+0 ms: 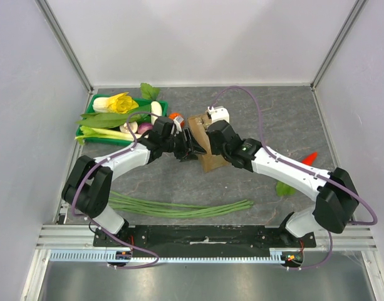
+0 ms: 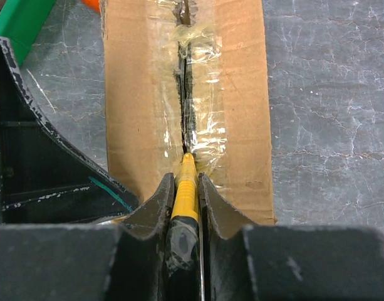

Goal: Unpack the express box

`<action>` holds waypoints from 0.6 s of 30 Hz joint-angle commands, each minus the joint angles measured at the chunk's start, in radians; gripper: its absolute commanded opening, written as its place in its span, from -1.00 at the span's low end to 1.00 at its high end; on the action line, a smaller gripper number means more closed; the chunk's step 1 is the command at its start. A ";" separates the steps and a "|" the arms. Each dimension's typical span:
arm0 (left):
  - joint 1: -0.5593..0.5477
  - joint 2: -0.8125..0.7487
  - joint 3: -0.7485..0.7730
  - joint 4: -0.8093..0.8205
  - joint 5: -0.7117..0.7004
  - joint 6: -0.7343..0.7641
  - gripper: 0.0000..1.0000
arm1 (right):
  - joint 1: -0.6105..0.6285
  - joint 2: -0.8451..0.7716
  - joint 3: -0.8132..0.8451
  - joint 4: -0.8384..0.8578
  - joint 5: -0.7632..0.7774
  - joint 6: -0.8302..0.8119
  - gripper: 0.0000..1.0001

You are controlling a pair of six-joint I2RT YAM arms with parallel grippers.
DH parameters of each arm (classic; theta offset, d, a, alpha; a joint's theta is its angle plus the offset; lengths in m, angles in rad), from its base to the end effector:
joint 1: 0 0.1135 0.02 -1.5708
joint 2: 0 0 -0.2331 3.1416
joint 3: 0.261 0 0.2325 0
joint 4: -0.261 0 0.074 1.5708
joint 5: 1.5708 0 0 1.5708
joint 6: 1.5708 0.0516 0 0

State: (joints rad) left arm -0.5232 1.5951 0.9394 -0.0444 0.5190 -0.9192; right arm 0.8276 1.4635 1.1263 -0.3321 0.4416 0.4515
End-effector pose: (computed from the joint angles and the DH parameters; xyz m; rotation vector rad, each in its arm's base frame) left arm 0.2741 -0.1876 0.1806 -0.1902 2.5262 -1.2735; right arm 0.2338 0.2218 0.2527 -0.1735 2.1689 0.2352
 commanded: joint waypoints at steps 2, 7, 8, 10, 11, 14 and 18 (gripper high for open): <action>-0.012 0.014 -0.008 -0.037 0.018 0.036 0.19 | 0.004 -0.008 0.084 -0.005 0.023 0.000 -1.00; -0.015 0.003 -0.021 -0.040 0.010 0.052 0.18 | 0.004 -0.003 0.131 0.038 0.074 -0.057 -1.00; -0.015 0.003 -0.022 -0.044 0.010 0.051 0.19 | 0.004 -0.002 0.142 0.038 0.072 -0.065 -1.00; -0.015 -0.007 -0.021 -0.046 0.012 0.045 0.20 | 0.004 -0.012 0.162 0.039 0.054 -0.080 -1.00; -0.015 -0.015 -0.021 -0.042 0.010 0.042 0.21 | 0.004 -0.020 0.165 0.039 0.049 -0.088 -1.00; -0.018 -0.035 -0.024 -0.029 -0.002 0.025 0.28 | 0.004 -0.058 0.170 0.013 0.029 -0.094 -1.00; -0.024 -0.047 -0.024 -0.005 -0.001 -0.010 0.36 | 0.005 -0.100 0.176 -0.102 -0.009 -0.065 -1.00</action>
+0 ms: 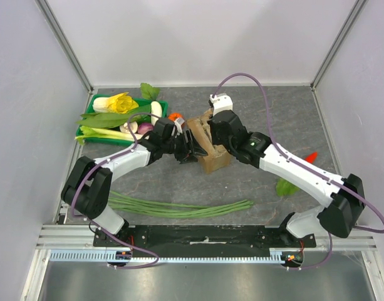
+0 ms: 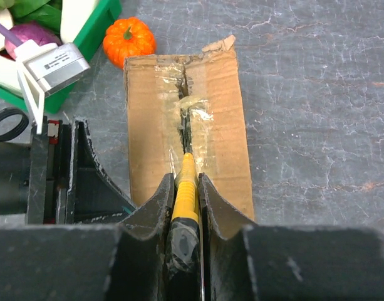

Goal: Unpack the express box

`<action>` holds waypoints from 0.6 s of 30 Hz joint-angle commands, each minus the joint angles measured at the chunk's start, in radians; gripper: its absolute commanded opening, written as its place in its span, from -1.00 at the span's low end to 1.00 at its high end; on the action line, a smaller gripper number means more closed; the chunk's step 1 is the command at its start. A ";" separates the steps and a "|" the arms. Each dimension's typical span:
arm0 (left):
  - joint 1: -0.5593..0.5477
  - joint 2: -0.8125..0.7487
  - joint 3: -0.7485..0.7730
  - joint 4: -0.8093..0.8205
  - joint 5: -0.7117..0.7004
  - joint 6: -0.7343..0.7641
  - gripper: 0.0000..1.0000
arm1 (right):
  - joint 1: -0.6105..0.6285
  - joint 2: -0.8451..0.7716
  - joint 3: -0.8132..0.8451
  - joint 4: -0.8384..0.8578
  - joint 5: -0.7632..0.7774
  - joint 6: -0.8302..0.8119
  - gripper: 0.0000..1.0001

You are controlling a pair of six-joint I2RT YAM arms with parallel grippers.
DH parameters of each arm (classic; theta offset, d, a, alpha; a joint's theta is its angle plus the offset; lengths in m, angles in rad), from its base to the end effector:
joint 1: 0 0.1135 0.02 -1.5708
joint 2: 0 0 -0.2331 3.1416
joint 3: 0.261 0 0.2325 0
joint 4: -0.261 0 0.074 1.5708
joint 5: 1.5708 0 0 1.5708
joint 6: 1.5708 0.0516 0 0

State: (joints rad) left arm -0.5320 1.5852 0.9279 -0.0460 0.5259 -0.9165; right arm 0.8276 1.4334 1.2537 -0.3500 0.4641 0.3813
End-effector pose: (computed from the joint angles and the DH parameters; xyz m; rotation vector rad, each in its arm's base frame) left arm 0.2698 -0.1889 0.1801 -0.1731 2.5342 -1.2817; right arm 0.2359 0.2226 0.3026 -0.1812 2.0421 0.2669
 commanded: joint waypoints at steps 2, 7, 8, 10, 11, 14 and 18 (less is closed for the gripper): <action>-0.022 -0.048 -0.014 0.008 -0.003 -0.024 0.36 | 0.004 -0.091 0.023 -0.125 -0.042 0.024 -1.00; -0.029 -0.079 -0.017 0.029 0.009 -0.031 0.41 | 0.004 -0.160 -0.037 -0.167 -0.100 0.047 -1.00; -0.031 -0.086 -0.018 0.031 0.005 -0.032 0.43 | 0.004 -0.166 -0.046 -0.173 -0.104 0.047 -1.00; -0.036 -0.109 -0.024 0.031 -0.006 -0.032 0.47 | 0.004 -0.185 -0.074 -0.173 -0.108 0.047 -1.00; -0.037 -0.116 -0.029 0.032 -0.015 -0.032 0.50 | 0.005 -0.186 -0.083 -0.173 -0.111 0.045 -1.00; -0.040 -0.123 -0.040 0.034 -0.023 -0.030 0.51 | 0.004 -0.192 -0.112 -0.165 -0.127 0.041 -1.00; -0.052 -0.105 -0.060 0.041 -0.026 -0.047 0.50 | 0.004 -0.197 -0.149 -0.144 -0.128 0.042 -1.00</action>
State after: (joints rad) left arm -0.5705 1.4876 0.8913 -0.0330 0.5217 -0.9253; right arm 0.8276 1.2575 1.1286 -0.5110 0.3508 0.4160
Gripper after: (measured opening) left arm 0.754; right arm 0.221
